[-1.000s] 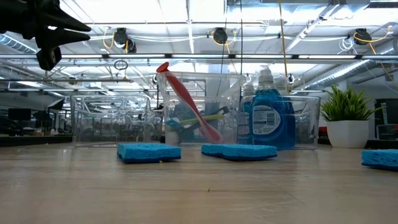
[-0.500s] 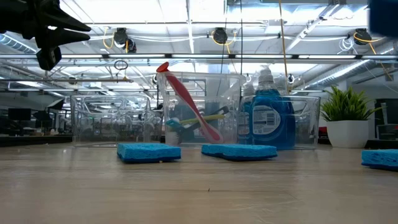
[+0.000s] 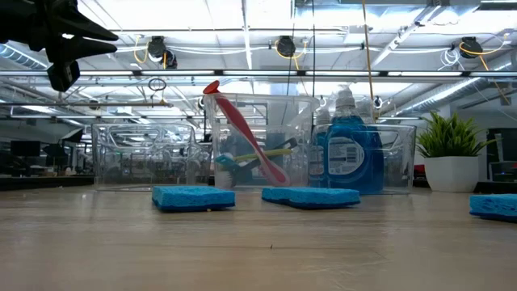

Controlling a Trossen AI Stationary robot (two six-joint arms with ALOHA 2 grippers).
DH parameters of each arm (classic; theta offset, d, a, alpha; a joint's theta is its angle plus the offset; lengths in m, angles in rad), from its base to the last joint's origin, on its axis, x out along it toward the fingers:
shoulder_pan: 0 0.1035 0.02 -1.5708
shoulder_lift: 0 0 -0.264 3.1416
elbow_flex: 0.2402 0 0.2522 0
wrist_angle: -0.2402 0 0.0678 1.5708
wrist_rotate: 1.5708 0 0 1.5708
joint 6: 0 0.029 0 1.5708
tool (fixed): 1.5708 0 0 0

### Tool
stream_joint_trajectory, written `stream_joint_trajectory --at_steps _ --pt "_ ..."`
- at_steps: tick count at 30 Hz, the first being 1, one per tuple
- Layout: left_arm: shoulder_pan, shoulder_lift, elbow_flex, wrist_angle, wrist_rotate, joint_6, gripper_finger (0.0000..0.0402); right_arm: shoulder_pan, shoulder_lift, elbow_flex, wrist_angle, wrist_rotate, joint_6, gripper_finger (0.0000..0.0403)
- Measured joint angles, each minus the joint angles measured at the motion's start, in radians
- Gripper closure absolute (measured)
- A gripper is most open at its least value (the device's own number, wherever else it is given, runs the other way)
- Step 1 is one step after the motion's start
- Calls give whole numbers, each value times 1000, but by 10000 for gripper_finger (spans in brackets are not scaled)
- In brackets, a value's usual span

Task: Pick & Place Kitchen Sink Supplies
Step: Put the blue dishwashing sponge into the left transparent bin

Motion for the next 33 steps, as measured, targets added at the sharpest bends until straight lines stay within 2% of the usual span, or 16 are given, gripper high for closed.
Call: stream_joint_trajectory --at_steps 3,6,12,22,28,33 --pt "0 0 0 0 0 0 330 -1 10 0 77 -47 -104 403" --pt "0 0 0 -1 0 3 330 -14 24 1 92 -47 -126 403" --pt "0 0 0 0 -2 0 330 -122 80 1 97 32 -51 403" --pt "0 1 0 28 -3 12 330 -386 223 4 103 30 141 403" --pt "0 1 0 32 -2 23 330 -511 307 92 89 -48 121 403" --pt "0 5 0 47 -2 22 330 -593 373 217 -70 -55 95 403"
